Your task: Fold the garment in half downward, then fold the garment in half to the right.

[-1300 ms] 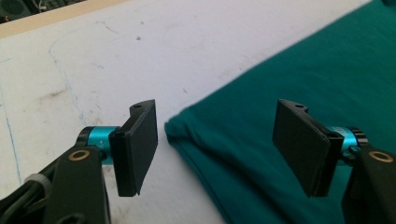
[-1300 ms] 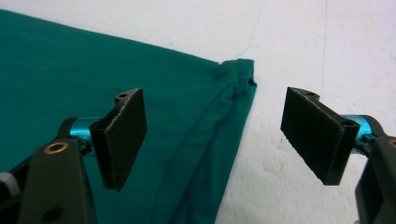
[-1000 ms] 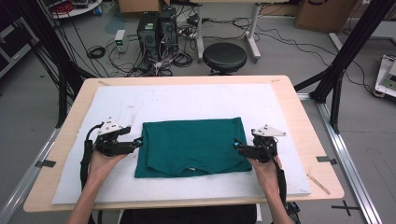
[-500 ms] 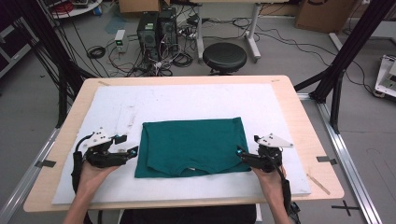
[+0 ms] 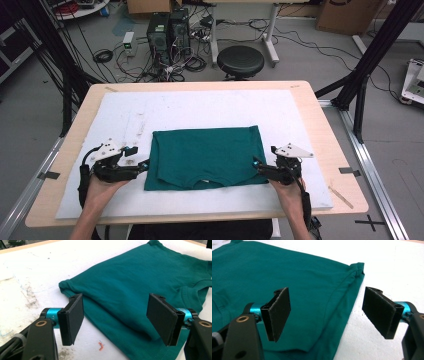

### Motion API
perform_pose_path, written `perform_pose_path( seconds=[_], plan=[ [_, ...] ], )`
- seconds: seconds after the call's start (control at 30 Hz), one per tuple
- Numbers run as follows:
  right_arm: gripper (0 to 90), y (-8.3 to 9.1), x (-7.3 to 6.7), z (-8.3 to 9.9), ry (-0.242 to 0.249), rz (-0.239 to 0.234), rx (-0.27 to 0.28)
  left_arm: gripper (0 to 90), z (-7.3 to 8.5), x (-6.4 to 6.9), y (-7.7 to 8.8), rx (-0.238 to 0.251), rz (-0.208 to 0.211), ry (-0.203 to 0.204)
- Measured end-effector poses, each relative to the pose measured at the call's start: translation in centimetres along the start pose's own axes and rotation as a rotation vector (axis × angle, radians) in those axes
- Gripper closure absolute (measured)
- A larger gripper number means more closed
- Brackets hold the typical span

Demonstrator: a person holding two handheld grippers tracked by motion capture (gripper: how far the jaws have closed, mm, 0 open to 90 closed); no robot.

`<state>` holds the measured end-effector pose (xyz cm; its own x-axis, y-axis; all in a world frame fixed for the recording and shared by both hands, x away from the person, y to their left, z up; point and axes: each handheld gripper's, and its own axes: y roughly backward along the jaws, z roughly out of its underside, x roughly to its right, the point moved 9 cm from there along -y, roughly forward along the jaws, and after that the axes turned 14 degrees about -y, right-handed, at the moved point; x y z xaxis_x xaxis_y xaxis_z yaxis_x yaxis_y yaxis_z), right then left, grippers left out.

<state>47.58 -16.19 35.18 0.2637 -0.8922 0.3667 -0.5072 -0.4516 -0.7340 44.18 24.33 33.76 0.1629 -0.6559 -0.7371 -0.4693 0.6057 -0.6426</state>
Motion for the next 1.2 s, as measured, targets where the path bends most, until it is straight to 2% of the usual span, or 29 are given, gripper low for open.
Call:
perform_pose_path(
  seconds=[0.23,0.87,1.2],
  plan=[
    [23.4,0.1,-0.4,0.0,0.001,-0.016,0.0,30.1,0.0,0.3,0.1,-0.001,0.001,-0.005],
    [23.4,0.0,-0.2,0.0,0.0,-0.012,-0.007,30.6,0.1,0.7,0.0,-0.017,-0.01,-0.006],
    [23.5,0.0,-0.3,-0.1,0.005,-0.01,-0.006,30.2,0.4,1.5,-0.9,-0.043,-0.021,-0.003]
  ],
)
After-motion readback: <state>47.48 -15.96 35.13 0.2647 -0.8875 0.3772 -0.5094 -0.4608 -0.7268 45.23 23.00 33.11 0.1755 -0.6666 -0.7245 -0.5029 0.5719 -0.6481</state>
